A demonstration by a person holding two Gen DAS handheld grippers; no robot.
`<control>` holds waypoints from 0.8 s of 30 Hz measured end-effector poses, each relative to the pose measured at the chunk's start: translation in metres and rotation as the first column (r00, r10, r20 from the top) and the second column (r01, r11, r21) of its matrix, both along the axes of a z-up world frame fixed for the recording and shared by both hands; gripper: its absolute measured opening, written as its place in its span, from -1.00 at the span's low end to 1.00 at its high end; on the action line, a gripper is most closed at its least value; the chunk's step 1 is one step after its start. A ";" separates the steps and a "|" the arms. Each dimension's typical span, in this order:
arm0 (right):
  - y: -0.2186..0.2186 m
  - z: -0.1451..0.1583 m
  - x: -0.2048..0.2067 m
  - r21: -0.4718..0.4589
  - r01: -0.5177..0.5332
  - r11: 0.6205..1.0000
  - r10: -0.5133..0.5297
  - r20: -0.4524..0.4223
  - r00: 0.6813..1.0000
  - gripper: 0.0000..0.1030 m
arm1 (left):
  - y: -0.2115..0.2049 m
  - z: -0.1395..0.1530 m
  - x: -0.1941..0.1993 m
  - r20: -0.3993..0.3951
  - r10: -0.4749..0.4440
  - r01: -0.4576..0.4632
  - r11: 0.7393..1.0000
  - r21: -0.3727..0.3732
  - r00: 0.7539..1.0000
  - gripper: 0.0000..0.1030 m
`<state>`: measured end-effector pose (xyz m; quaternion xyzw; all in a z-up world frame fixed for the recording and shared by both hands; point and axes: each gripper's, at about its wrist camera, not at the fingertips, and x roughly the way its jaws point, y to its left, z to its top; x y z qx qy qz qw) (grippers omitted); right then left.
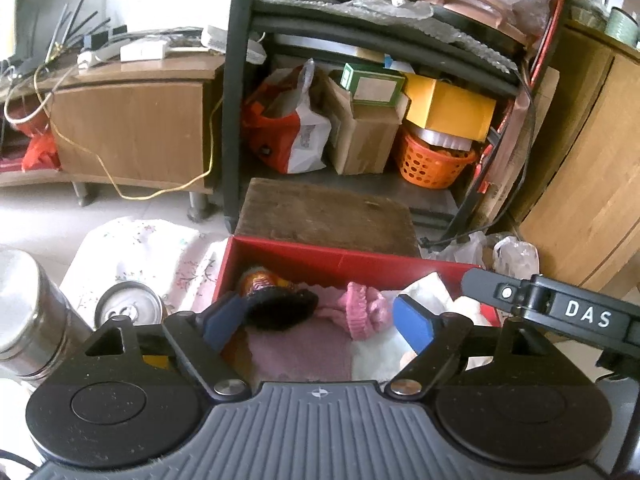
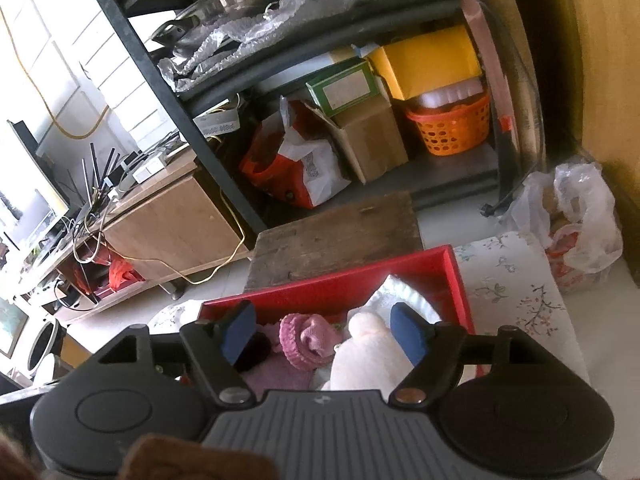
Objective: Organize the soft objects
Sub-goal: 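Open right tool to drop the hat in the box while left tool drops the sock, then move both tools down to the blue face masks on the floral cloth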
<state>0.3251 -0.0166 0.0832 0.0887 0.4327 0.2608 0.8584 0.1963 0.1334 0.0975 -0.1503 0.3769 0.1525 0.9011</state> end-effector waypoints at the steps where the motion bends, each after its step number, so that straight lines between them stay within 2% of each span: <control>1: -0.001 0.002 -0.002 -0.001 0.000 1.000 0.000 0.005 1.000 -0.06 | -0.001 0.001 -0.001 0.001 -0.003 0.003 1.000 0.003 1.000 0.58; 12: -0.007 0.020 -0.026 -0.098 -0.016 0.995 0.023 0.068 0.997 -0.03 | -0.014 0.002 -0.015 -0.017 -0.028 0.028 1.000 0.010 0.999 0.58; 18: -0.021 0.021 -0.041 -0.110 -0.010 0.994 0.016 0.048 0.999 -0.01 | -0.023 0.003 -0.025 -0.023 -0.065 0.065 0.998 -0.006 0.998 0.59; 24: -0.043 0.017 -0.064 -0.136 -0.014 0.991 0.018 0.026 1.000 0.00 | -0.044 0.001 -0.040 -0.041 -0.122 0.123 0.992 0.022 0.992 0.59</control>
